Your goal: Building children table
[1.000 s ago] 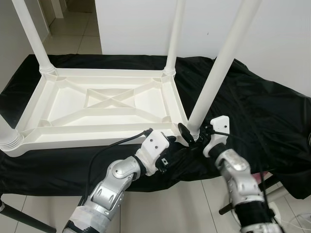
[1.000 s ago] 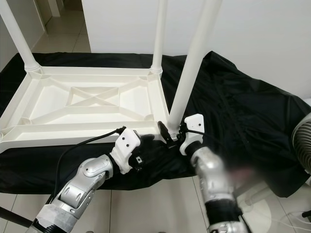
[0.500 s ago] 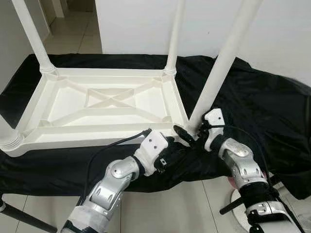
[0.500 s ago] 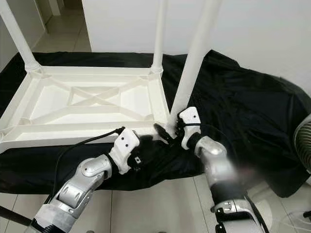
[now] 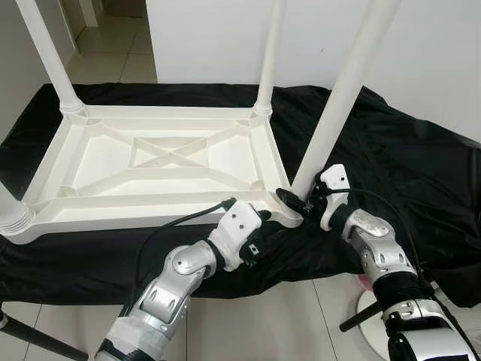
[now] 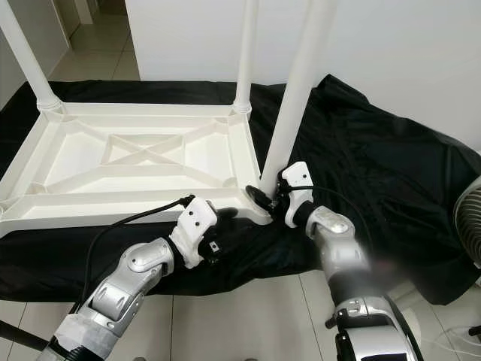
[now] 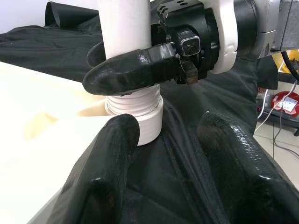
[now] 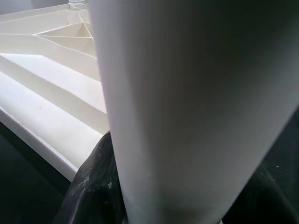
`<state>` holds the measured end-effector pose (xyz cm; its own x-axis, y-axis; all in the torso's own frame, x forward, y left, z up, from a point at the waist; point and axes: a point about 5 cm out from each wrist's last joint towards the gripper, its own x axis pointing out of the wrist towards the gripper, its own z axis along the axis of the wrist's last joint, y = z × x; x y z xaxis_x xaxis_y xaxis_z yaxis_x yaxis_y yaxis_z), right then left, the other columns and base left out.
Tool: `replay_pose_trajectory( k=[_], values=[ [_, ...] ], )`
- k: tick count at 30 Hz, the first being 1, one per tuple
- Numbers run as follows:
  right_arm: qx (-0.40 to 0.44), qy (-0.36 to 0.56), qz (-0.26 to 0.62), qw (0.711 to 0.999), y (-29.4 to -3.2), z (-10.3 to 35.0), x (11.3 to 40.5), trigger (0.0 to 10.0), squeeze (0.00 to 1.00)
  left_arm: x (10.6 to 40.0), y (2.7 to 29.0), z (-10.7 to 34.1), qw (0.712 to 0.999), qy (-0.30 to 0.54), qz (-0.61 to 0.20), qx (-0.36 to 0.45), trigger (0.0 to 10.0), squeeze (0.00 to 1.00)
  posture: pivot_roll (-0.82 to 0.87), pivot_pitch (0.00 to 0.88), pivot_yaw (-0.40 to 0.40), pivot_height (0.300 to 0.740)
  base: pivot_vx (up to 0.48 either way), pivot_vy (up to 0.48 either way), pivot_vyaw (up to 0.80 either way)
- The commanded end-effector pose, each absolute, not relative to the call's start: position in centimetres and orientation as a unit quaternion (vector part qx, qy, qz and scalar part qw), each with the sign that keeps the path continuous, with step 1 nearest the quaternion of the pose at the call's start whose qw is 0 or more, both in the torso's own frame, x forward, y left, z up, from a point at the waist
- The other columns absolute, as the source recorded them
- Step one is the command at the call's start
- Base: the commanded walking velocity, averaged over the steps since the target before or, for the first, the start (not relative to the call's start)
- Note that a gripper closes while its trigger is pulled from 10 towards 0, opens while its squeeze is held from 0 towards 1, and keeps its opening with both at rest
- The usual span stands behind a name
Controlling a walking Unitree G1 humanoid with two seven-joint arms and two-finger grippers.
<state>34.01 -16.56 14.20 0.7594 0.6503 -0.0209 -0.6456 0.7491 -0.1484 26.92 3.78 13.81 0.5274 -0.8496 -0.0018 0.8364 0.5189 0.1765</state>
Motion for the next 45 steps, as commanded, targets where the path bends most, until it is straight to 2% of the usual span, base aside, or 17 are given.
replay_pose_trajectory(
  k=[1,7,13,16,22,25,27,33,37,39,40,42,43,45],
  values=[
    [-0.075,-0.006,0.346,0.935,-16.4,13.6,33.7,10.0,0.0,26.6,3.4,13.9,0.86,-0.041,-0.502,0.084,10.0,0.0,-0.03,0.058,-0.039,0.74,0.0,0.0,0.0],
    [-0.055,-0.014,0.275,0.96,-16.4,13.9,33.8,10.0,0.0,26.7,3.4,14.0,0.862,-0.041,-0.499,0.086,10.0,0.0,-0.03,0.061,-0.046,0.74,0.0,0.0,0.0],
    [-0.056,-0.029,0.241,0.968,-15.9,14.1,33.6,10.0,0.0,26.7,3.5,13.7,0.864,-0.039,-0.495,0.085,10.0,0.0,-0.04,0.066,-0.052,0.74,0.0,0.0,0.0],
    [-0.024,-0.052,0.156,0.986,-14.9,14.7,33.2,10.0,0.0,26.7,3.1,13.7,0.866,-0.04,-0.492,0.082,10.0,0.0,-0.06,0.072,-0.059,0.74,0.0,0.0,0.0],
    [-0.005,-0.049,0.107,0.993,-14.6,14.5,32.9,10.0,0.0,26.7,3.0,13.8,0.865,-0.041,-0.493,0.079,10.0,0.0,-0.07,0.07,-0.056,0.74,0.0,0.0,0.0],
    [0.015,-0.037,0.003,0.999,-14.3,13.7,31.9,10.0,0.0,26.8,2.7,13.9,0.864,-0.043,-0.495,0.08,10.0,0.0,-0.06,0.074,-0.051,0.74,0.0,0.0,0.0],
    [0.019,-0.036,-0.025,0.999,-14.1,13.5,31.6,10.0,0.0,26.8,2.7,13.9,0.864,-0.043,-0.495,0.08,10.0,0.0,-0.06,0.074,-0.051,0.74,0.0,0.0,0.0],
    [0.04,-0.032,-0.03,0.998,-12.3,13.5,30.9,10.0,0.0,26.7,3.2,13.9,0.866,-0.04,-0.491,0.081,10.0,0.0,-0.05,0.082,-0.059,0.74,0.0,0.0,0.0],
    [0.039,-0.041,-0.03,0.998,-12.3,13.8,30.8,10.0,0.0,26.7,3.4,13.8,0.868,-0.038,-0.489,0.079,10.0,0.0,-0.06,0.079,-0.051,0.74,0.0,0.0,0.0],
    [0.039,-0.044,-0.031,0.998,-12.5,13.8,30.7,10.0,0.03,26.7,3.2,13.8,0.867,-0.038,-0.491,0.079,10.0,0.0,-0.06,0.079,-0.041,0.74,0.0,0.0,0.0],
    [0.039,-0.049,-0.036,0.997,-12.6,13.8,30.6,10.0,0.93,26.7,3.1,13.7,0.864,-0.037,-0.495,0.079,10.0,0.0,-0.07,0.078,-0.037,0.74,0.0,0.0,0.0],
    [0.039,-0.052,-0.038,0.997,-12.7,13.8,30.5,10.0,0.93,26.7,2.9,13.7,0.862,-0.037,-0.499,0.079,10.0,0.0,-0.07,0.078,-0.037,0.74,0.0,0.0,0.0],
    [0.045,-0.063,-0.038,0.996,-13.0,14.0,30.3,10.0,1.0,26.7,2.9,13.7,0.859,-0.037,-0.504,0.077,10.0,0.0,-0.09,0.083,-0.028,0.74,0.0,0.0,0.0],
    [0.045,-0.063,-0.038,0.996,-13.0,14.0,30.3,10.0,1.0,26.7,2.9,13.7,0.859,-0.037,-0.504,0.077,10.0,0.0,-0.09,0.083,-0.028,0.74,0.0,0.0,0.0]
  ],
)
